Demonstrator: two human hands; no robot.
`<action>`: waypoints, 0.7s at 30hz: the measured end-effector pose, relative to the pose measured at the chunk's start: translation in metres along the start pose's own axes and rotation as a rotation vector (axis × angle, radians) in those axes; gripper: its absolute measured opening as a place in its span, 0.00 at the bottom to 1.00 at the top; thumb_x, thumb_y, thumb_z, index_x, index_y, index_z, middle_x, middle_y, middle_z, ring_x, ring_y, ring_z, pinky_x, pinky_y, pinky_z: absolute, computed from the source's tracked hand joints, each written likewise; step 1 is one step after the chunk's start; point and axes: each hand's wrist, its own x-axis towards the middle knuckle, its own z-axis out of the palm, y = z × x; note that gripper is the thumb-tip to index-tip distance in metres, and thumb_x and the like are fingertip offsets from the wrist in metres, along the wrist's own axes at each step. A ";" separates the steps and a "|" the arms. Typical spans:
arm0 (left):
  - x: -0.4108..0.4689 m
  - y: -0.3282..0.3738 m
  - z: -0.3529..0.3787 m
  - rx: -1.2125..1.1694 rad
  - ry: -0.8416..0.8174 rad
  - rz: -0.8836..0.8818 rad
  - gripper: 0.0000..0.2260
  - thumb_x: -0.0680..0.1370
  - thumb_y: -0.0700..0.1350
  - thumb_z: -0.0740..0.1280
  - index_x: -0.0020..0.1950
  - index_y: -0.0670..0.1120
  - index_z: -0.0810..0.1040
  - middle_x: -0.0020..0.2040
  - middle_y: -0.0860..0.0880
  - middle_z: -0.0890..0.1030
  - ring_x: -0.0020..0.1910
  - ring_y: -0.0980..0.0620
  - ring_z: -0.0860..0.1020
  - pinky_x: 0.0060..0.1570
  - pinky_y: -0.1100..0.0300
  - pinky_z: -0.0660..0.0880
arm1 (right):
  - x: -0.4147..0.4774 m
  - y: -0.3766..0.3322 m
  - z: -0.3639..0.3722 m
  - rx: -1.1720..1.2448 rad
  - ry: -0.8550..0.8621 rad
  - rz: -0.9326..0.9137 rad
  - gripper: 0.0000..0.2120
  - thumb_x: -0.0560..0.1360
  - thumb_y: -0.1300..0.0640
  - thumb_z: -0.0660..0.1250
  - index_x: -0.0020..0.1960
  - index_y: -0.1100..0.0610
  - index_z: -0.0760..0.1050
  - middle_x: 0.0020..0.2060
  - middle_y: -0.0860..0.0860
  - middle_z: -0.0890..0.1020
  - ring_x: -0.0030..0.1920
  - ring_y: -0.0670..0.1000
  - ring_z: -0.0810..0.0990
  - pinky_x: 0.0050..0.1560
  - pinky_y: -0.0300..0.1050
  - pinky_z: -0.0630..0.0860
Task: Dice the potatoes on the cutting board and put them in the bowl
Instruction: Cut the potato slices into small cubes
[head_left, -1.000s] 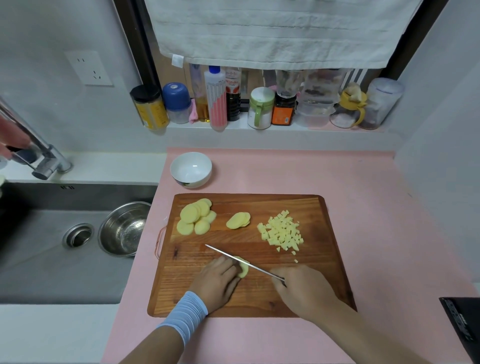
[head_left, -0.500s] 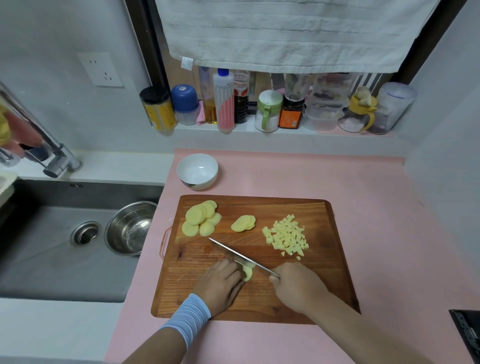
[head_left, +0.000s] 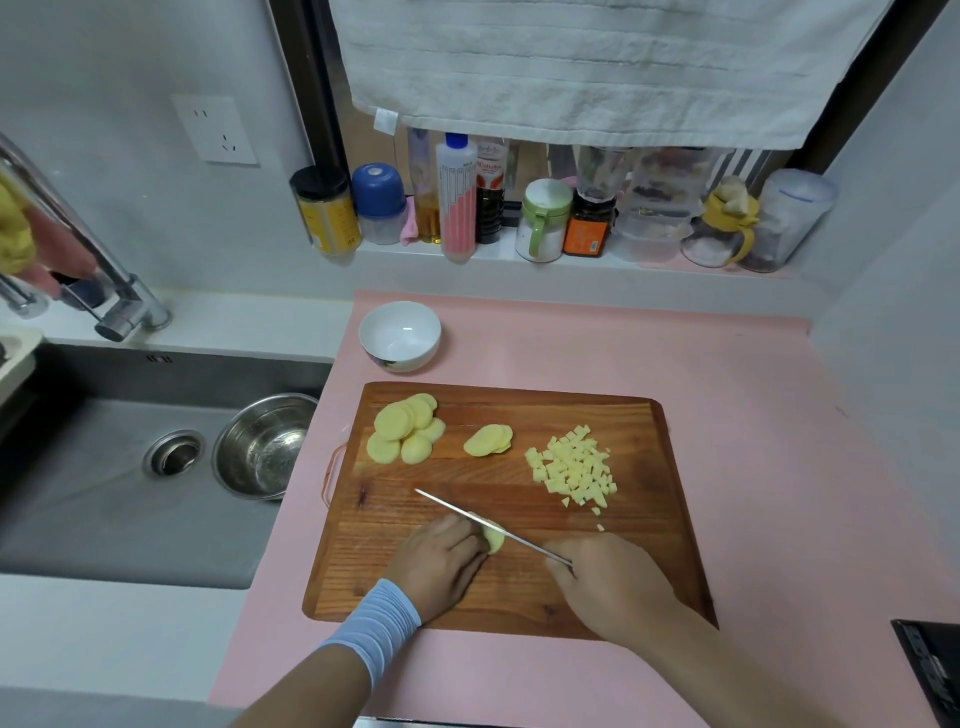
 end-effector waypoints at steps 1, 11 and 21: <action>-0.001 0.000 0.001 -0.011 -0.005 -0.001 0.06 0.81 0.45 0.66 0.47 0.46 0.80 0.47 0.50 0.79 0.45 0.50 0.77 0.43 0.58 0.76 | -0.001 0.002 -0.001 0.000 -0.014 0.017 0.16 0.83 0.45 0.55 0.40 0.48 0.74 0.34 0.45 0.78 0.37 0.47 0.76 0.38 0.44 0.74; 0.000 -0.002 0.003 -0.056 0.004 0.010 0.02 0.79 0.43 0.68 0.48 0.46 0.80 0.48 0.50 0.79 0.45 0.49 0.77 0.45 0.58 0.76 | 0.014 -0.011 0.006 0.042 -0.091 0.097 0.18 0.82 0.49 0.58 0.33 0.49 0.67 0.32 0.46 0.75 0.38 0.52 0.77 0.40 0.45 0.73; -0.007 0.001 0.007 0.053 0.014 -0.037 0.01 0.80 0.46 0.68 0.48 0.50 0.78 0.44 0.52 0.77 0.42 0.50 0.73 0.38 0.55 0.73 | 0.024 -0.008 0.007 0.047 -0.098 0.127 0.15 0.82 0.48 0.60 0.37 0.51 0.70 0.34 0.45 0.75 0.37 0.51 0.76 0.37 0.43 0.70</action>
